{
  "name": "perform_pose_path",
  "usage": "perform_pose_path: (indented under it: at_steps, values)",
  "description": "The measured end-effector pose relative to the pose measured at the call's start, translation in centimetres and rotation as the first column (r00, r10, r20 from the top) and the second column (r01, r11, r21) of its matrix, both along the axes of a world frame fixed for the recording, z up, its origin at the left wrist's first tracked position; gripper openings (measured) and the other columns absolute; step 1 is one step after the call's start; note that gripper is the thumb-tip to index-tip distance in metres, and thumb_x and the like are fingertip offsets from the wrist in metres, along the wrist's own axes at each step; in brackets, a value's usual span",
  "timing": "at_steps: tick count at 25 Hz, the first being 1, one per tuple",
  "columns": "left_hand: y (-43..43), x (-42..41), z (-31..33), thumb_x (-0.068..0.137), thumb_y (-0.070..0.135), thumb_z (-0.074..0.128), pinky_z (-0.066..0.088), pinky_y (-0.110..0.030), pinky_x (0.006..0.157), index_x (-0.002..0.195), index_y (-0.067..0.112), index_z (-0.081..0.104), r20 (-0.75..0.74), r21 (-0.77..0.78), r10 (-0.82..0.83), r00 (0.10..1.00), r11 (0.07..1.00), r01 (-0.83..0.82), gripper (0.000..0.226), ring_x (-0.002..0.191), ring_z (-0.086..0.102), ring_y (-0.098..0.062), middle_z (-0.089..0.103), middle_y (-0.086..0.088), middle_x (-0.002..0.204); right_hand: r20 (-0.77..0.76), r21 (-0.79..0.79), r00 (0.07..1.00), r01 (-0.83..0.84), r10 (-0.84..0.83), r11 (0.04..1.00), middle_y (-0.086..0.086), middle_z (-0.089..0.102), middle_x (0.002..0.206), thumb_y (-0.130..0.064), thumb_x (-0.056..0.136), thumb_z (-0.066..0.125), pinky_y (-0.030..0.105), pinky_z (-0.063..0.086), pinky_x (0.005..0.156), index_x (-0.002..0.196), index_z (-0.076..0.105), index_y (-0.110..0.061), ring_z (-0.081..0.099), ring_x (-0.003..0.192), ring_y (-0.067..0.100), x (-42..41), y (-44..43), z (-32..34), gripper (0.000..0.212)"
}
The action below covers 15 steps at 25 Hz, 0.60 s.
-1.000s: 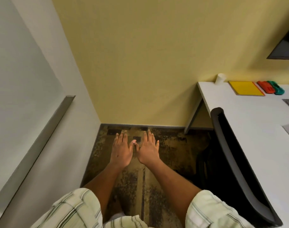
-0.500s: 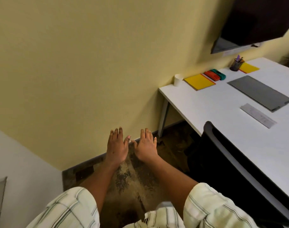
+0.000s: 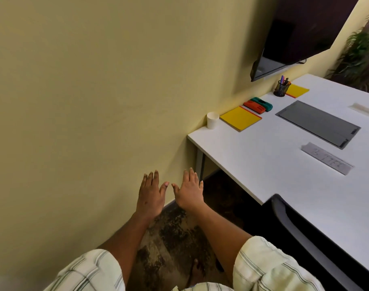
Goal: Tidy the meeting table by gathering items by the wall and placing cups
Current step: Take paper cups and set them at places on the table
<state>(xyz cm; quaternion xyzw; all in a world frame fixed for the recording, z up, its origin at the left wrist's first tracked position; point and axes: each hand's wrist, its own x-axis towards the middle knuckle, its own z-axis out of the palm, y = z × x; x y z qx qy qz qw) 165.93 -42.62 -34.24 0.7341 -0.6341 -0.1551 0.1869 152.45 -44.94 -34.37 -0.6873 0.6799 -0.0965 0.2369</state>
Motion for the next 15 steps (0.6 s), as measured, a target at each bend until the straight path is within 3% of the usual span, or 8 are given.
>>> perform_pose_path:
  at_steps: [7,15]
  values:
    - [-12.0,-2.4,0.1,0.096,0.048,0.031,0.015,-0.040,0.119,0.148,0.012,0.021,-0.078,-0.005,-0.008,0.997,1.000,0.008,0.064,0.146,0.012,-0.029,0.024,-0.012,0.155,0.025,0.017,0.998,0.064,-0.065,0.998,0.006,-0.009,0.161,-0.056,0.097,0.028,0.049,-0.001,0.118,0.152,-0.003,-0.017,-0.008,0.148,0.026,-3.2,-10.8,0.2,0.075]
    - [-22.9,-6.3,-1.3,0.097,0.046,0.033,0.017,-0.041,0.119,0.147,0.010,0.023,-0.158,0.052,-0.150,0.976,0.986,0.160,0.063,0.145,0.016,-0.030,0.026,-0.014,0.154,0.044,0.037,0.968,0.244,-0.245,0.969,0.007,-0.006,0.161,-0.052,0.097,0.034,0.048,0.001,0.118,0.153,0.002,-0.017,-0.004,0.149,0.027,-7.3,-18.0,-1.2,0.073]
